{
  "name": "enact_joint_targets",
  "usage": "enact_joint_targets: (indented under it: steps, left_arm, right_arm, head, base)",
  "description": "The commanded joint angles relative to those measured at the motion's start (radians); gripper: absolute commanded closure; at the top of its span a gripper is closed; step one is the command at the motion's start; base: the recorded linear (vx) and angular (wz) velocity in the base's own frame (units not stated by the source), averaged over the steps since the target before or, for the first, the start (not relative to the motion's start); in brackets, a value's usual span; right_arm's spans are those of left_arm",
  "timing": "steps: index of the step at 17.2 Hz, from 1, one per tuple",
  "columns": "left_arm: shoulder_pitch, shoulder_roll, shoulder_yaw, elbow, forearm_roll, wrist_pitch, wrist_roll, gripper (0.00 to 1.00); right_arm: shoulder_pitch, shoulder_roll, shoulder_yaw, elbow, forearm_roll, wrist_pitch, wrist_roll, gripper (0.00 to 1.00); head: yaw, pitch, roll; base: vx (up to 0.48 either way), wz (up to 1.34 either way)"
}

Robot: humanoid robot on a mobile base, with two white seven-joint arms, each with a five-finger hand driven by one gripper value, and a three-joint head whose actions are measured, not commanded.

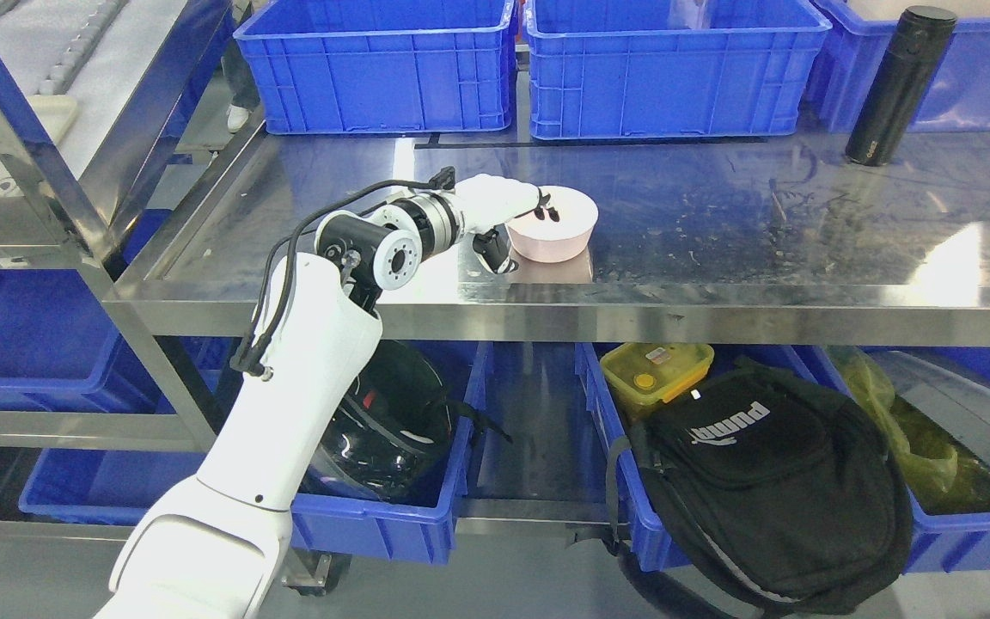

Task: Stack pink IKEA bowl on shelf middle layer
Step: 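Hook the left hand fingers under the pink bowl's rim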

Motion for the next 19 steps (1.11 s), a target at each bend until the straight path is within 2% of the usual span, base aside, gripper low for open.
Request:
enact_joint_targets:
  steps: [1, 7, 11, 15, 17, 18, 19]
  left_arm:
    - [-0.061, -0.048, -0.038, 0.183, -0.005, -0.013, 0.002, 0.39]
    - [-0.086, -0.052, -0.044, 0.252, -0.014, -0.027, 0.005, 0.44]
    - [-0.086, -0.052, -0.048, 0.267, -0.014, -0.037, 0.003, 0.51]
    - [-0.081, -0.052, -0.024, 0.271, -0.012, -0.112, 0.000, 0.80]
    - [-0.077, -0.052, 0.031, 0.271, -0.011, -0.165, 0.000, 0.93]
    - [-0.074, -0.052, 0.057, 0.269, -0.011, -0.201, 0.000, 0.99]
    - [-0.071, -0.052, 0.082, 0.265, -0.011, -0.243, 0.000, 0.99]
  right_arm:
    - [0.021, -0.017, 0.000, -0.017, 0.000, 0.000, 0.001, 0.00]
    - [0.021, -0.017, 0.000, -0.017, 0.000, 0.000, 0.001, 0.00]
    - [0.021, -0.017, 0.000, -0.017, 0.000, 0.000, 0.001, 0.00]
    - [0.021, -0.017, 0.000, -0.017, 0.000, 0.000, 0.001, 0.00]
    - [0.021, -0.017, 0.000, -0.017, 0.000, 0.000, 0.001, 0.00]
    - [0.021, -0.017, 0.000, -0.017, 0.000, 0.000, 0.001, 0.00]
    - [0.021, -0.017, 0.000, -0.017, 0.000, 0.000, 0.001, 0.00]
  head:
    - [0.0000, 0.000, 0.000]
    - [0.0000, 0.000, 0.000]
    - [0.0000, 0.000, 0.000]
    - [0.0000, 0.000, 0.000]
    - [0.0000, 0.000, 0.000]
    - [0.0000, 0.000, 0.000]
    - [0.0000, 0.000, 0.000]
  base:
    - [0.000, 0.00]
    - [0.000, 0.00]
    - [0.000, 0.00]
    - [0.000, 0.00]
    - [0.000, 0.00]
    - [0.000, 0.00]
    - [0.000, 0.00]
